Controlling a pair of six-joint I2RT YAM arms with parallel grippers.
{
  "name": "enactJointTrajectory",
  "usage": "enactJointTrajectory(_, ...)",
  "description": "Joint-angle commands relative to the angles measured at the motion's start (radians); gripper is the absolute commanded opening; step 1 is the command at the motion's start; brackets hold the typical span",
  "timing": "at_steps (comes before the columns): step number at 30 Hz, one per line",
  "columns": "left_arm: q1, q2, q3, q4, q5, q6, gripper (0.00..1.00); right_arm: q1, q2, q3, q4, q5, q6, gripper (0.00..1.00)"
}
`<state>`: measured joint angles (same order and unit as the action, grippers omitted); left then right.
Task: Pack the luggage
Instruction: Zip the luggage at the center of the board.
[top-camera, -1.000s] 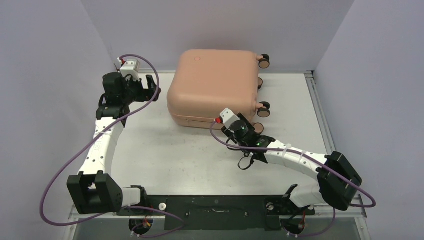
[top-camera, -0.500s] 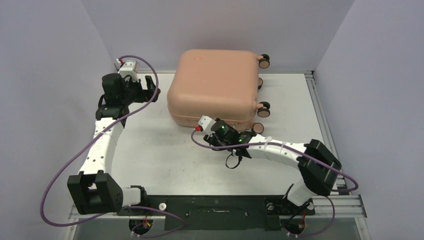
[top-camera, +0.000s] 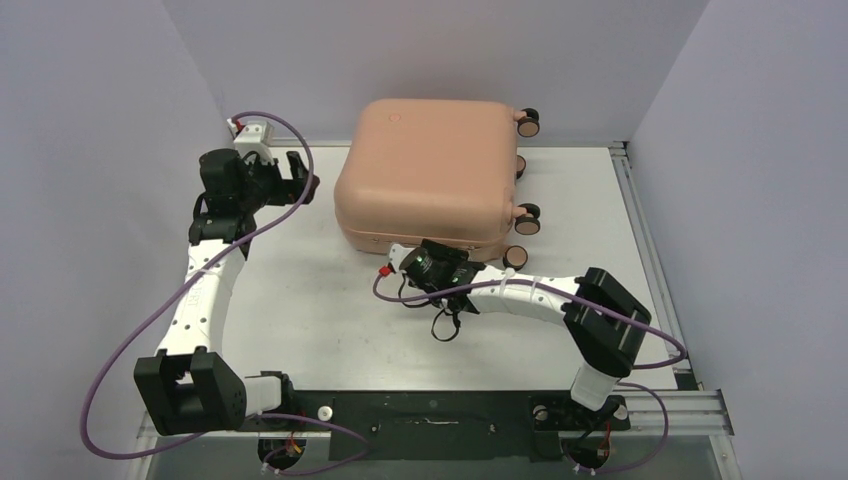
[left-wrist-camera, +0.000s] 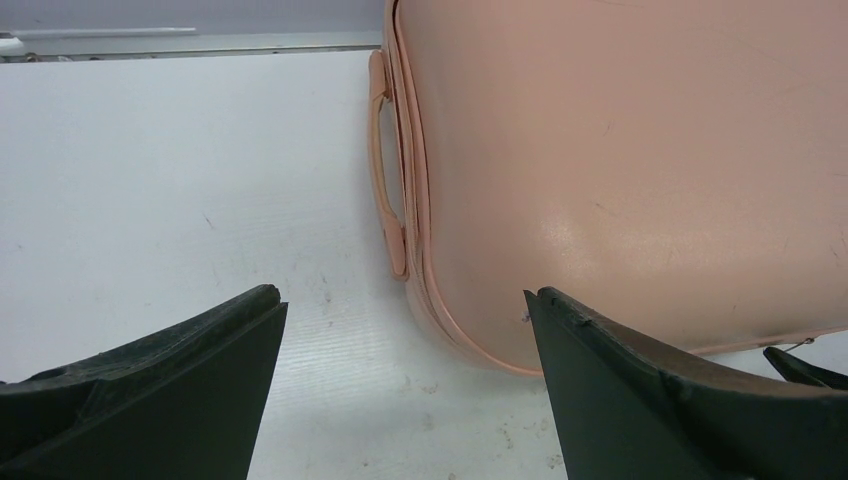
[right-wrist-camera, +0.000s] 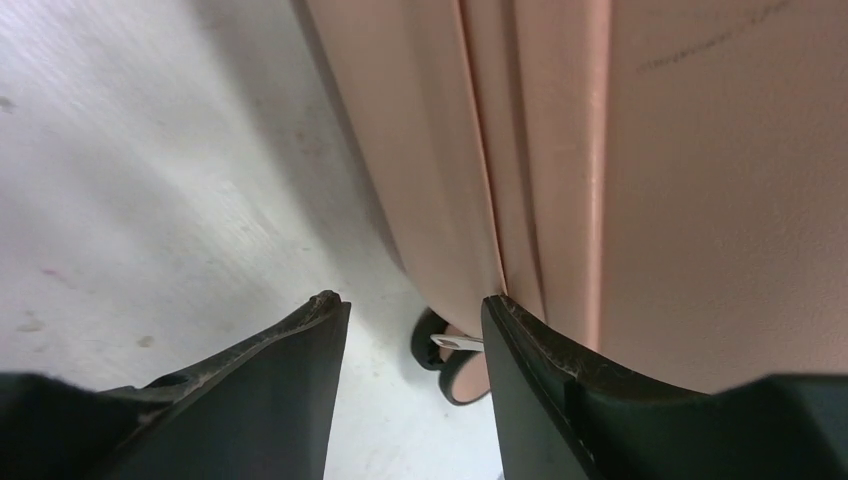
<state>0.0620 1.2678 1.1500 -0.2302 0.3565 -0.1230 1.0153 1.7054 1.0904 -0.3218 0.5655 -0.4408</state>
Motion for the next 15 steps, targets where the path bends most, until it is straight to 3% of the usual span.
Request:
enactJointTrajectory(1, 0.012, -0.031, -0.005, 0.062, 0.027, -0.017, 0.96, -0.046, -0.052, 0.046, -0.034, 0.075, -0.077, 0.52)
enactJointTrajectory(5, 0.014, -0.035, -0.004, 0.062, 0.029, -0.018, 0.96, -0.039, -0.082, 0.03, -0.052, -0.001, -0.105, 0.52)
enactJointTrajectory(15, 0.02, -0.039, -0.006, 0.063, 0.037, -0.027, 0.96, -0.032, -0.057, -0.021, -0.128, -0.026, -0.171, 0.52)
